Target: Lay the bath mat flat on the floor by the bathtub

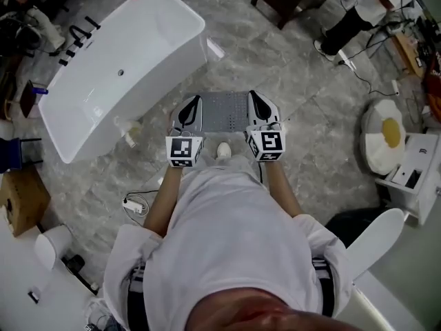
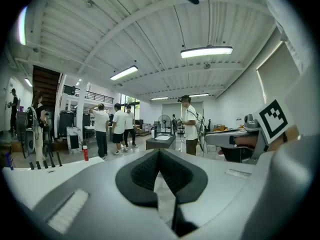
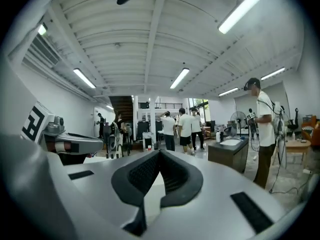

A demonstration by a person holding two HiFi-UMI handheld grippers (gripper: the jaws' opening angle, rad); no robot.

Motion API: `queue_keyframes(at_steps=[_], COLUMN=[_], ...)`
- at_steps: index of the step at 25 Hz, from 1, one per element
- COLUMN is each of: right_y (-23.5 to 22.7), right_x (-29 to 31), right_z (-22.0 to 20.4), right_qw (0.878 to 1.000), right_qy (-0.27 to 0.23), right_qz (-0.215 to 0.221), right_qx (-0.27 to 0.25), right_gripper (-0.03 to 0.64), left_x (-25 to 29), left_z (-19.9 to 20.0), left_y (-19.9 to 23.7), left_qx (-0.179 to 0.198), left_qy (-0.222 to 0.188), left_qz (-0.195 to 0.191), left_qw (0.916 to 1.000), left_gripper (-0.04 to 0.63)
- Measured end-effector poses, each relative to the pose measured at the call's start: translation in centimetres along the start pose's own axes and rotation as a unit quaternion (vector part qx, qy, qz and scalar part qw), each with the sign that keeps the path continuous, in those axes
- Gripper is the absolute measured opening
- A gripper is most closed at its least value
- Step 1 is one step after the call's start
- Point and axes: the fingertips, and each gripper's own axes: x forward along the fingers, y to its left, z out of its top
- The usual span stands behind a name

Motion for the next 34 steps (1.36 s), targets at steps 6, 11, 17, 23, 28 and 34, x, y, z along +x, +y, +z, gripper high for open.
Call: queue_keyframes(at_steps=[6,11,17,23,28,34], right_y=[3.5,5.4,7.4,9.0,10.5,11.9], right_x=[-1.9,-2.6,-3.0,-4.6,-5.0,-5.2], right_z=[6.4,9.2,11.7,13.2,13.3,13.3], right_qw=[0.997,0.995,0.991,0.989,0.989,0.988], right_qy=[-0.07,-0.091,-0.114,-0.126,-0.125,-0.125], right_qz=[-0.004,-0.025,-0.043,-0.042,-0.032,-0.027], right_qx=[-0.027,-0.041,-0.059,-0.069,-0.077,-0.083], right_gripper=[0.0,0.0,0.0,0.0,0.0,0.0], left_x=[-1.5,-2.9,-5.3,-7.0,-8.2,-9.4], left_z=[4.8,7.4,10.6,11.3,10.8,10.6], left_y=[2.0,2.9,4.1,3.6,3.2,3.3], left_qx=[0.012,0.021,-0.01,-0.017,-0.011,-0.003], left_qy=[-0.032,-0.052,-0.085,-0.091,-0.083,-0.08], left_qz=[0.011,0.0,-0.029,-0.039,-0.044,-0.046], left_qw=[0.9994,0.9984,0.9959,0.995,0.9955,0.9957], left_gripper=[0.0,0.0,0.0,0.0,0.0,0.0])
